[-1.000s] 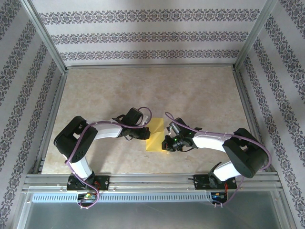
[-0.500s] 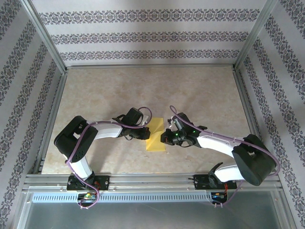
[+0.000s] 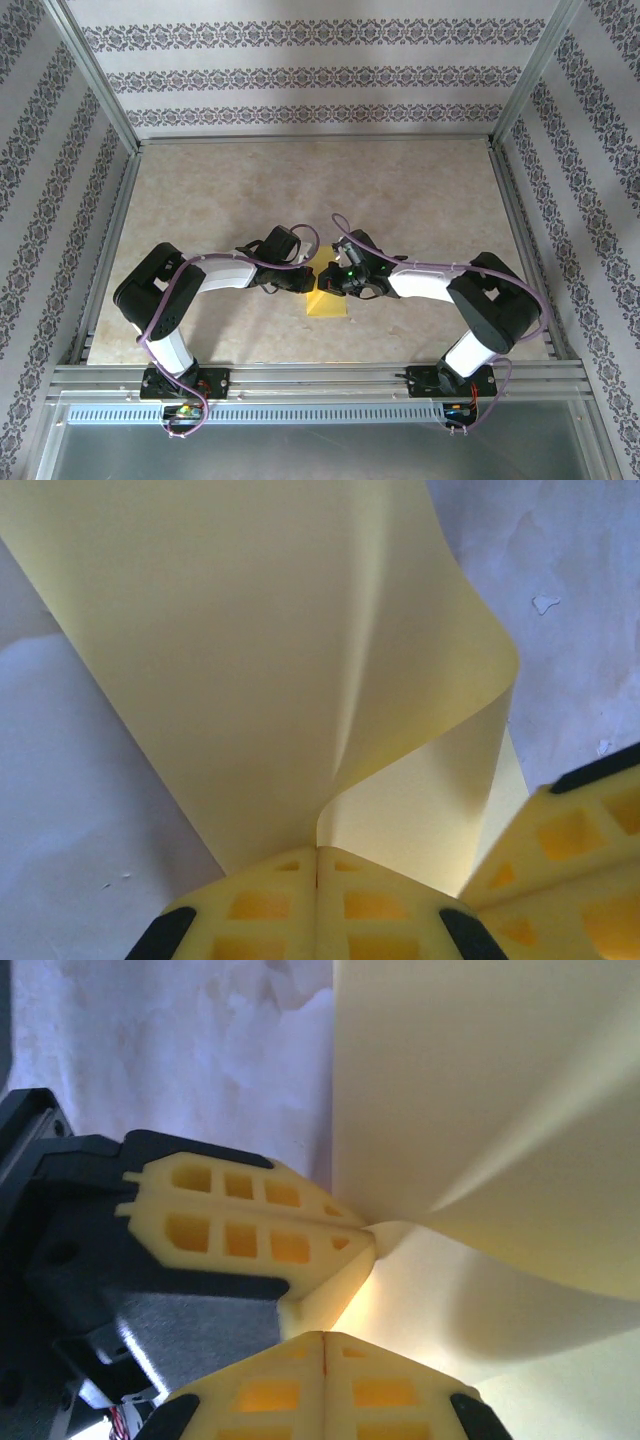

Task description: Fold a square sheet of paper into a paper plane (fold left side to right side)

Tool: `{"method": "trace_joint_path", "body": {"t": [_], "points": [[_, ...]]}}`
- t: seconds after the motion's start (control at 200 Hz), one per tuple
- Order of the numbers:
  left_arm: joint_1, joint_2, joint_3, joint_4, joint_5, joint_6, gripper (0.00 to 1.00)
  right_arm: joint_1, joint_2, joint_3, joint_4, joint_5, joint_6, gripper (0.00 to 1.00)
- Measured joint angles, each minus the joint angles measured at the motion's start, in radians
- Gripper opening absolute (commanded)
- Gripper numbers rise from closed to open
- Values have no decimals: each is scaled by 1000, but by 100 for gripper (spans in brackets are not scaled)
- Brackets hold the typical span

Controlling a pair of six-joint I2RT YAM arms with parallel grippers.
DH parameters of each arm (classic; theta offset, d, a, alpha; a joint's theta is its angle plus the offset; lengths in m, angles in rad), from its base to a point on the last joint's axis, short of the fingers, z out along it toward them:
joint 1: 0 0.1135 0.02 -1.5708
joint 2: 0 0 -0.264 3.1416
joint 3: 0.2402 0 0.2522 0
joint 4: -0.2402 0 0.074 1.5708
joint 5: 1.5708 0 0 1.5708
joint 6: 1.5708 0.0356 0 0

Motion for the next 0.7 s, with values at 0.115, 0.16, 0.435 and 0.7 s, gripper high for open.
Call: {"method": "trace_joint_path", "body": {"t": [0.115,0.16,0.435,0.7], "points": [[0,0,0,0,0,0,2,0,27,1,2,0,0,0],[0,0,0,0,0,0,1,0,34,1,2,0,0,0],[0,0,0,0,0,0,2,0,51,1,-2,5,0,0],[0,0,0,0,0,0,2,0,56,1,-10,10,-1,0]]}}
